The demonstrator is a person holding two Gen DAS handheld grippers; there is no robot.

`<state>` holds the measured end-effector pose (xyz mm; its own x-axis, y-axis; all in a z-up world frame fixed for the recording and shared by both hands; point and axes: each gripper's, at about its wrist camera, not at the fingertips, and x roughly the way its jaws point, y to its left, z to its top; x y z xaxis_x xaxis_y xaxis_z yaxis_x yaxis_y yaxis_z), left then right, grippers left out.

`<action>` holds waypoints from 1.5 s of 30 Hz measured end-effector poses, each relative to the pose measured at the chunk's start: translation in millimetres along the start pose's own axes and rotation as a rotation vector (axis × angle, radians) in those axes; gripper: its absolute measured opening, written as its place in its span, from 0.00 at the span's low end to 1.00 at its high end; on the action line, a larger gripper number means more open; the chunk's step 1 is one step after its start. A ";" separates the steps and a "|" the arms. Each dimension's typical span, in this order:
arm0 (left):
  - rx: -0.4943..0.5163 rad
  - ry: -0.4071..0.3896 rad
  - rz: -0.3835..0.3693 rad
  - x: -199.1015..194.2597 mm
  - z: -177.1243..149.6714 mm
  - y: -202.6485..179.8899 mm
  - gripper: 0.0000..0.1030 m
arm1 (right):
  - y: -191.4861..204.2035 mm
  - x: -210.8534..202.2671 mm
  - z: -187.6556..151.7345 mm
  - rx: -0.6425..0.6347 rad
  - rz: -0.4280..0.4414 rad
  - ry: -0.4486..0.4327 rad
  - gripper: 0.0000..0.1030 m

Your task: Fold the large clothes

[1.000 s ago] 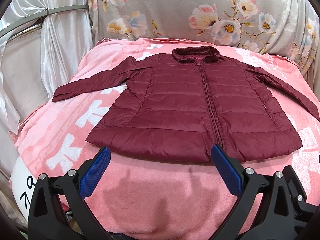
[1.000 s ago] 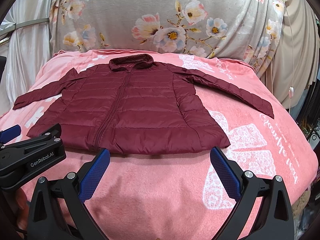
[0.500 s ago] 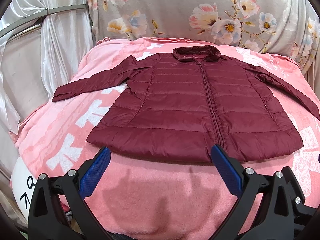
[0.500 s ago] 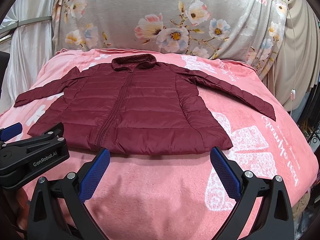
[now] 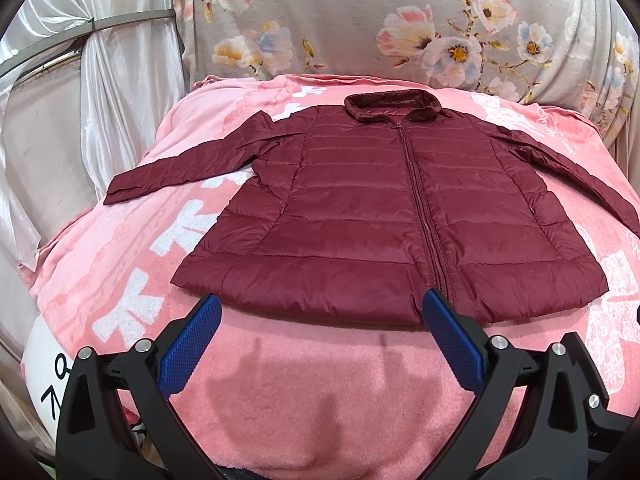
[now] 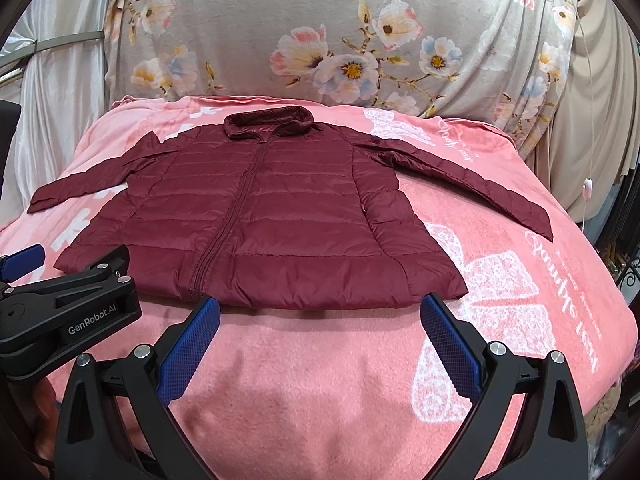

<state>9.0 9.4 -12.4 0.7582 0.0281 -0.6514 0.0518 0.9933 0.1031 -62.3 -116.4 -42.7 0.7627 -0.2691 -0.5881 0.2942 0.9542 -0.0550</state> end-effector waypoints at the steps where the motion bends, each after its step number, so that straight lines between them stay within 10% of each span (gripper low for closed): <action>1: 0.001 0.000 0.000 -0.1 -0.1 -0.2 0.95 | 0.1 0.0 -0.1 0.000 -0.001 -0.001 0.95; 31: 0.003 0.005 0.022 5.9 -0.3 0.3 0.95 | -8.1 17.6 -3.9 0.004 -0.004 0.011 0.95; 45: -0.096 0.033 -0.035 55.3 45.4 25.9 0.95 | -238.4 111.3 42.8 0.476 -0.199 0.022 0.95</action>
<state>81.8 31.6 -11.7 0.7353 -0.0048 -0.6777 0.0142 0.9999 0.0084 -22.9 -379.4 -60.5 0.6544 -0.4316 -0.6209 0.6659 0.7179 0.2029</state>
